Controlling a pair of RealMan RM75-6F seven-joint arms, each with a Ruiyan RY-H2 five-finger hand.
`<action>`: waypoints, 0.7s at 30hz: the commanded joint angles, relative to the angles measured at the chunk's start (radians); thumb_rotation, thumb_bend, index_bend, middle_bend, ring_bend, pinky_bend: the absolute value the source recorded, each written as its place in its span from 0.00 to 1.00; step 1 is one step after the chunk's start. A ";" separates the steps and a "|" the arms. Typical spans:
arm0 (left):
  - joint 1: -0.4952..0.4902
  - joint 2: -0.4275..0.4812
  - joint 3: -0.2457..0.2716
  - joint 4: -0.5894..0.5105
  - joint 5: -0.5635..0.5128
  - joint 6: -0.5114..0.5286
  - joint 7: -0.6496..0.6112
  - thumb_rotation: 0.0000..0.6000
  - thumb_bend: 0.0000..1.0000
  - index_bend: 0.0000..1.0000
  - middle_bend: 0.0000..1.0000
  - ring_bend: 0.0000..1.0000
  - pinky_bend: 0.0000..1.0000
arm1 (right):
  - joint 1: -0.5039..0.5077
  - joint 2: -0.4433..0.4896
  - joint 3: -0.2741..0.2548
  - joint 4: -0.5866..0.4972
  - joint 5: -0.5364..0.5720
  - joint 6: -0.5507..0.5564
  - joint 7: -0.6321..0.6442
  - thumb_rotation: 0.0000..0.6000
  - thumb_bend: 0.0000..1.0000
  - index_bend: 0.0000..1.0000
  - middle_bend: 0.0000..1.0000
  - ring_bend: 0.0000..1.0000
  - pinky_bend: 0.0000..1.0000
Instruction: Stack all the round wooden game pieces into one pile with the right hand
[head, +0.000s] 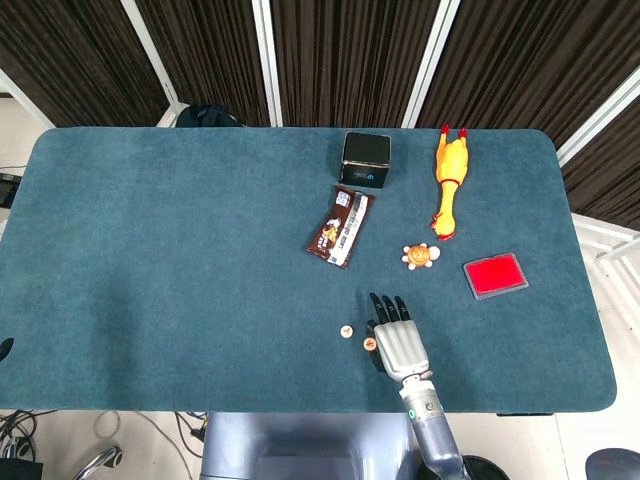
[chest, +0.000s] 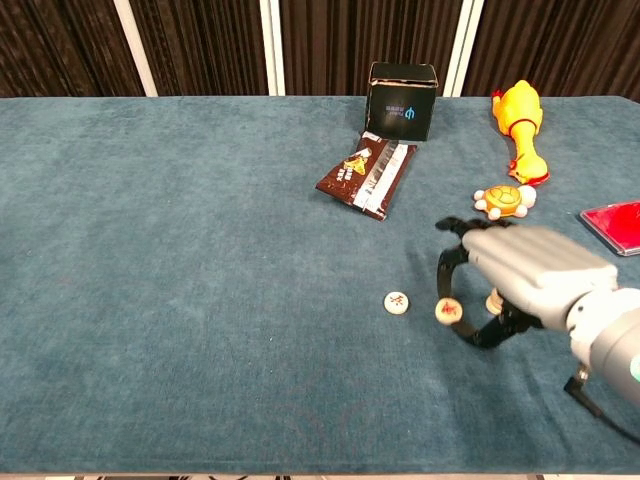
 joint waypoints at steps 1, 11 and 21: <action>0.000 0.000 0.000 0.000 0.000 0.000 0.001 1.00 0.19 0.13 0.00 0.00 0.04 | 0.014 0.027 0.030 -0.021 0.033 -0.017 -0.001 1.00 0.42 0.50 0.00 0.00 0.00; -0.001 -0.002 0.001 0.001 -0.001 -0.001 0.007 1.00 0.19 0.13 0.00 0.00 0.04 | 0.040 0.082 0.060 -0.017 0.086 -0.034 -0.018 1.00 0.42 0.50 0.00 0.00 0.00; -0.002 -0.003 0.002 0.001 0.000 -0.001 0.016 1.00 0.19 0.13 0.00 0.00 0.04 | 0.056 0.128 0.061 -0.020 0.110 -0.036 -0.032 1.00 0.42 0.50 0.00 0.00 0.00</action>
